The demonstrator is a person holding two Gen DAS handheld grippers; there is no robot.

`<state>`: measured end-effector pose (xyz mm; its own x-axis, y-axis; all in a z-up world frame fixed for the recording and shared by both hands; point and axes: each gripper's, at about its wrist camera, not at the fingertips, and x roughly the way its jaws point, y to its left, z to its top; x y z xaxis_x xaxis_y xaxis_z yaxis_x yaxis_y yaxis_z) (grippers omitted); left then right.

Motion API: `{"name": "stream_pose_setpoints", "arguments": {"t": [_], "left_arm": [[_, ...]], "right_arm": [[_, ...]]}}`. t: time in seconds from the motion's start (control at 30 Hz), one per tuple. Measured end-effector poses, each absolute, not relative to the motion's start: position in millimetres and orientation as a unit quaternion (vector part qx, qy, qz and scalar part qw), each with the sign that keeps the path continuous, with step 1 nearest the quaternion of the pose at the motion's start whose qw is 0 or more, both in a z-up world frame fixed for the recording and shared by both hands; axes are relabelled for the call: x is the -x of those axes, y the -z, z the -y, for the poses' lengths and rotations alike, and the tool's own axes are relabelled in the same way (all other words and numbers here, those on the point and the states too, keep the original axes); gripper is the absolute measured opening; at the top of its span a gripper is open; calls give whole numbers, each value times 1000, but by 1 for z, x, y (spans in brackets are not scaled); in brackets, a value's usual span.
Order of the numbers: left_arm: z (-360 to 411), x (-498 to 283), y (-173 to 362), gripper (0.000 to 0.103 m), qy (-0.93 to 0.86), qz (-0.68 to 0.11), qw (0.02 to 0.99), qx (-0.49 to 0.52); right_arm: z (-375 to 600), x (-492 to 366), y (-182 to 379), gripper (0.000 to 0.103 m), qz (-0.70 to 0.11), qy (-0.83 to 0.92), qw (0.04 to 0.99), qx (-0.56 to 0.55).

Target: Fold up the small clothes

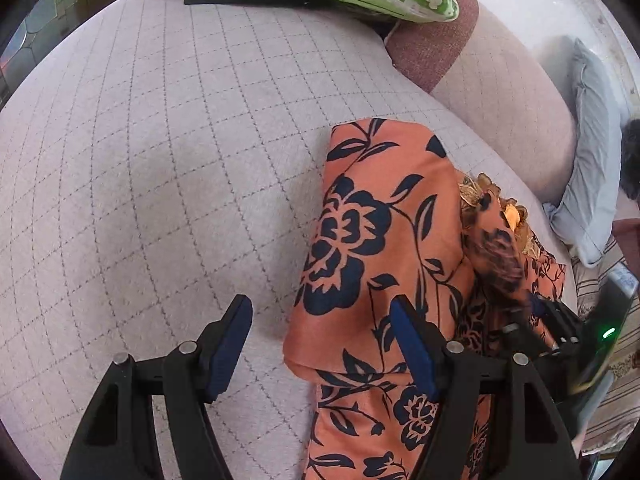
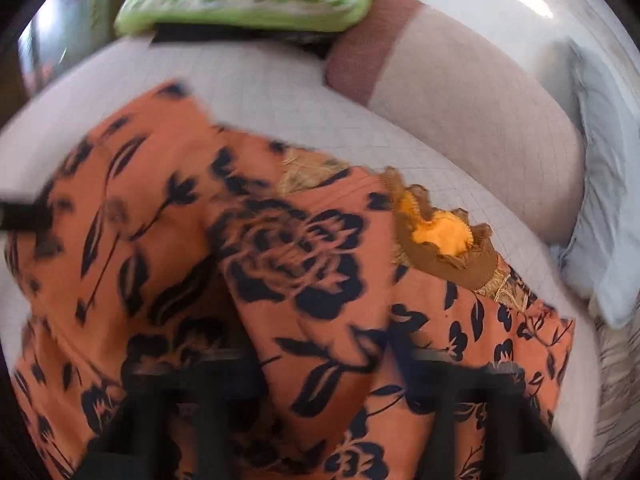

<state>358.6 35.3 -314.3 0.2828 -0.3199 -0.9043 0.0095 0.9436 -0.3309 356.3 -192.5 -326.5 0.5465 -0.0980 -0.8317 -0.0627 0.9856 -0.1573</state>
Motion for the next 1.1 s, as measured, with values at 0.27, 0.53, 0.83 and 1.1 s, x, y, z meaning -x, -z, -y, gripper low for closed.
{"name": "stream_pose_setpoints", "arguments": {"t": [0.27, 0.53, 0.83, 1.1], "left_arm": [[-16, -357, 314, 72, 118, -583, 797, 106], [37, -347, 327, 72, 129, -589, 797, 24], [52, -354, 341, 72, 120, -596, 794, -9], [49, -356, 322, 72, 112, -567, 816, -15]], "right_arm": [[349, -279, 291, 13, -372, 73, 904, -197], [462, -212, 403, 26, -340, 36, 761, -551], [524, -168, 375, 62, -237, 146, 769, -575], [482, -213, 327, 63, -319, 152, 864, -359]]}}
